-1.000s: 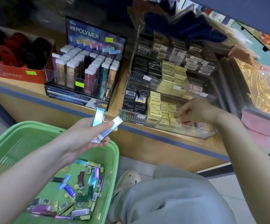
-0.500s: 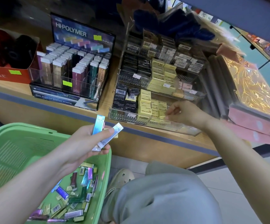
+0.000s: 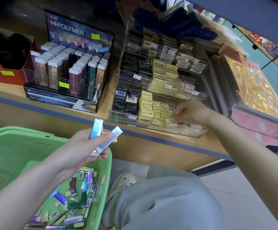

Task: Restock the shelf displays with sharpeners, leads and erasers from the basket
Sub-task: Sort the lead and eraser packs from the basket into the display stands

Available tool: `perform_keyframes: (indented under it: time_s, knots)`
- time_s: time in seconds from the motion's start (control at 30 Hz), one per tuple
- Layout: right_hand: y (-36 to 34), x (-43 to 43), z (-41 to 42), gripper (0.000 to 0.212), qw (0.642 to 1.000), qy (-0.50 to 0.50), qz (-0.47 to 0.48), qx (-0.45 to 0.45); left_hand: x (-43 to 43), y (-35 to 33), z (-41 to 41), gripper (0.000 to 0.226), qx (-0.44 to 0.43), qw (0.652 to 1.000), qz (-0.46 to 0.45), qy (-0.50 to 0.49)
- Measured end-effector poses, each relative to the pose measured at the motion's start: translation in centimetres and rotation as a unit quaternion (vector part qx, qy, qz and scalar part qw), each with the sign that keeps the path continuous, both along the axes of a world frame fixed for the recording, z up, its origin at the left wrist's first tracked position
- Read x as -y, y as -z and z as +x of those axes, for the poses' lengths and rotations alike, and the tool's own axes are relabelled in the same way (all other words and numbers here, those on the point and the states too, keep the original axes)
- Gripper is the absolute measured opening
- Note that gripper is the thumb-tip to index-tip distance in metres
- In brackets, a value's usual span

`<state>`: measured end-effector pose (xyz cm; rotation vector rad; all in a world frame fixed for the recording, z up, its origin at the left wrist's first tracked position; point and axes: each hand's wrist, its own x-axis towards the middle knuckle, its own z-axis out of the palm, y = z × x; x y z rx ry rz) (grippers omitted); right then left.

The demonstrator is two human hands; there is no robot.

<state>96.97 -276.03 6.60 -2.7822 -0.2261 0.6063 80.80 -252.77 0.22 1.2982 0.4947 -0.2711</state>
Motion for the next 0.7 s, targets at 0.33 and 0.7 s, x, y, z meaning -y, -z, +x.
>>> perform_keyframes:
  time_s: [0.33,0.7]
  knots:
    - [2.5,0.5,-0.3,0.018,0.993,0.003,0.067,0.095,0.3,0.3,0.3,0.02,-0.001,1.0,-0.008,-0.002]
    - [1.2,-3.3,-6.8,0.008,0.951,-0.067,0.224,0.202,1.4,-0.7,0.4,0.018,0.035,0.997,-0.068,-0.002]
